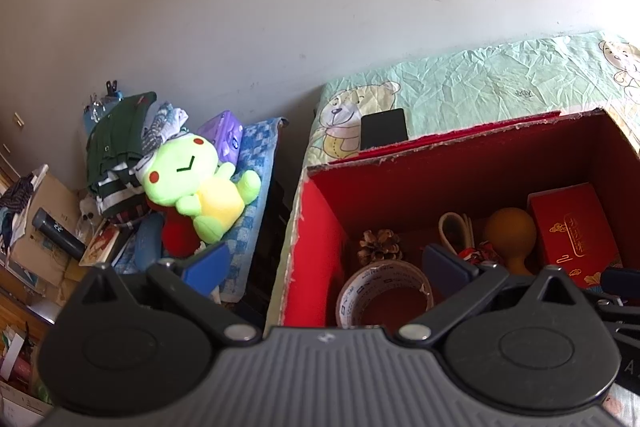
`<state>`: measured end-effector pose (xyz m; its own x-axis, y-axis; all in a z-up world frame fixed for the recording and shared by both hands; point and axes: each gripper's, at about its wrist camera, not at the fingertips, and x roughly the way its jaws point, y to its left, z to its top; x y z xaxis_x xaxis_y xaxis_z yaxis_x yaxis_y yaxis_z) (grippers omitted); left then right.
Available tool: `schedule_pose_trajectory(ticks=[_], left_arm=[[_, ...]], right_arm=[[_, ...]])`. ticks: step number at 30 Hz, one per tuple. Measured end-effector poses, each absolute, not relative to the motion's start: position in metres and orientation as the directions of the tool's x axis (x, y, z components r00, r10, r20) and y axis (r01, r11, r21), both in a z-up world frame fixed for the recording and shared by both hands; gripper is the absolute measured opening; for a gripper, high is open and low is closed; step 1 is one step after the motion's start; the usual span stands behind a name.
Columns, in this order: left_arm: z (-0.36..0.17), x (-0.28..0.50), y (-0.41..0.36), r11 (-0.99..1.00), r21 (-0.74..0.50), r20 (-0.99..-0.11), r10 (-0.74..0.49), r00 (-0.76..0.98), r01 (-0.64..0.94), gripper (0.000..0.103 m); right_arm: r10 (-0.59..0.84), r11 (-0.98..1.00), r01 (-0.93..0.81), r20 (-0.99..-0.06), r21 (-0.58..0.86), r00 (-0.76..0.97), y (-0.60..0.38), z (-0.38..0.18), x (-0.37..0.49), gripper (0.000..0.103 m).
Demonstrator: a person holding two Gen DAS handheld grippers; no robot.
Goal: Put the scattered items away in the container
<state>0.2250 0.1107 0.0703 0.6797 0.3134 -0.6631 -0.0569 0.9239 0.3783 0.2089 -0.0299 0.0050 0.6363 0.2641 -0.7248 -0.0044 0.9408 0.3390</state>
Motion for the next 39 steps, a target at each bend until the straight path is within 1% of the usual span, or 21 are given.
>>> schedule_pose_trajectory(ticks=[7,16,21,24,26,32,39], left_arm=[[0.071,0.225,0.109,0.929,0.368,-0.670,0.300,0.679,-0.047,0.103],[0.070,0.227,0.108,0.939,0.343,-0.682,0.272,0.679,-0.030,0.103],[0.070,0.228,0.105,0.947,0.320,-0.691,0.236,0.684,-0.004,0.103],[0.067,0.230,0.104,0.956,0.293,-0.707,0.205,0.677,0.017,0.103],[0.065,0.231,0.103,0.959,0.281,-0.716,0.192,0.672,0.025,0.103],[0.058,0.236,0.100,0.977,0.207,-0.758,0.125,0.641,0.054,0.102],[0.044,0.246,0.105,0.988,0.151,-0.802,0.098,0.590,0.040,0.102]], right_arm=[[0.246,0.947,0.005,-0.735,0.322,0.632,-0.027,0.004,0.209,0.047],[0.257,0.940,0.015,-0.735,0.341,0.628,-0.030,0.003,0.210,0.047],[0.262,0.928,0.037,-0.722,0.370,0.640,-0.034,0.004,0.209,0.044],[0.261,0.918,0.063,-0.716,0.391,0.647,-0.038,0.003,0.210,0.038],[0.257,0.909,0.086,-0.713,0.407,0.652,-0.041,0.003,0.211,0.031],[0.239,0.894,0.138,-0.715,0.426,0.657,-0.044,0.002,0.216,0.023],[0.208,0.899,0.165,-0.726,0.406,0.655,-0.042,0.000,0.221,0.022]])
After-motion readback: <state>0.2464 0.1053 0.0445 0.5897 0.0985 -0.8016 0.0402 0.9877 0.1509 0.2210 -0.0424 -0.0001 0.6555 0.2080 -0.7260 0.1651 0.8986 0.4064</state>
